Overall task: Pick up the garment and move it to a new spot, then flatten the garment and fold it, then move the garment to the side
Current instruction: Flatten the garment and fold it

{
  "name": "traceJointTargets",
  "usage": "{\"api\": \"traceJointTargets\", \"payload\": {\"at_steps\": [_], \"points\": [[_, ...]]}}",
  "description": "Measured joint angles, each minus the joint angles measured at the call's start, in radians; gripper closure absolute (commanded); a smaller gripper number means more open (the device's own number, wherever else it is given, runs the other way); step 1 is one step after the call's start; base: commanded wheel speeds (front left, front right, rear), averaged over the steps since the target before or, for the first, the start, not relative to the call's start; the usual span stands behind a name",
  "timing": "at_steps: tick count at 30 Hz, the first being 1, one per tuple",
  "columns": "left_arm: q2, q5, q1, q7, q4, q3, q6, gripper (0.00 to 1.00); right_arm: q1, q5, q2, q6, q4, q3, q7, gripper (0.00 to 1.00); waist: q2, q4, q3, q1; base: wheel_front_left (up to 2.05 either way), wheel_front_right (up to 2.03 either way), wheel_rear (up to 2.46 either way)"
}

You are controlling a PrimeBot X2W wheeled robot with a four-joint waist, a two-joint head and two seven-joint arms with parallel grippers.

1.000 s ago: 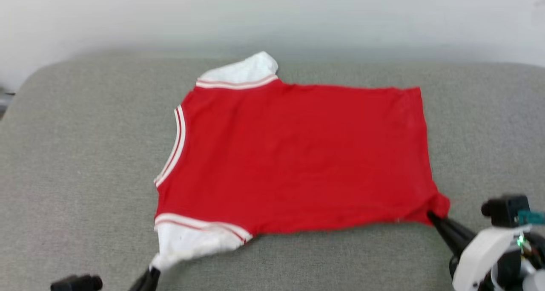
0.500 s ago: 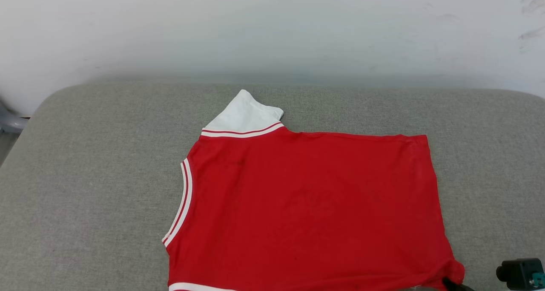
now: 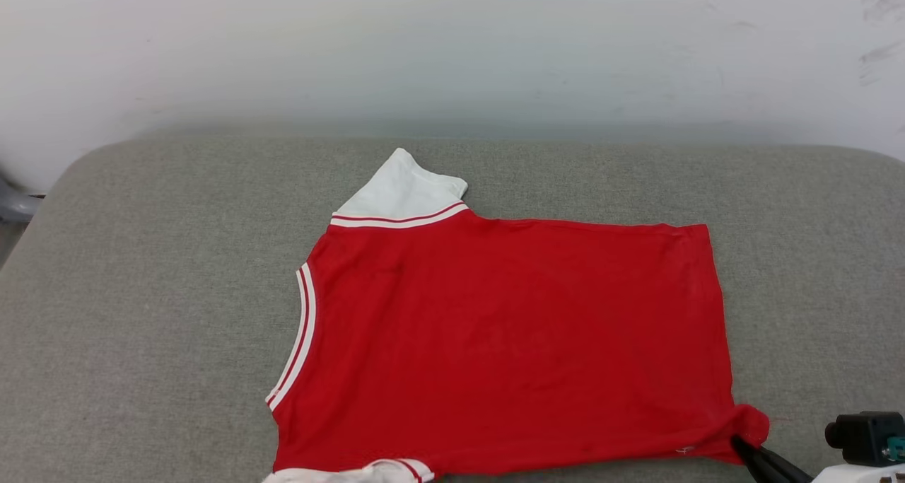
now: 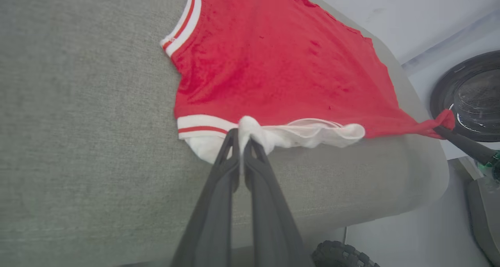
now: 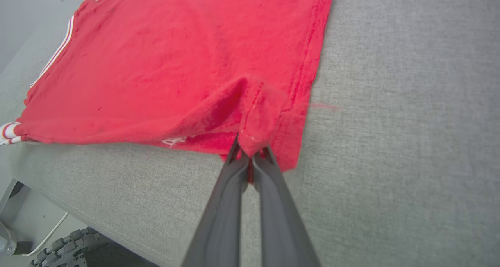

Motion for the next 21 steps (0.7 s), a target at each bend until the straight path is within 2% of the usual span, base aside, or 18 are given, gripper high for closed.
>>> {"api": "traceJointTargets", "payload": {"at_steps": [9,21], "points": [[0.043,0.034,-0.136,0.014,0.030,0.041,-0.037,1.00,-0.057,0.004,0.011,0.000,0.003,0.012,-0.010,1.00,0.0000,-0.025,0.028,0.0000,0.00,0.00,0.00],[0.037,0.055,-0.407,0.085,0.175,0.049,-0.116,1.00,-0.203,-0.001,0.000,0.000,0.033,0.055,-0.010,1.00,0.0000,-0.062,0.141,0.0001,0.00,0.00,0.00]]}}
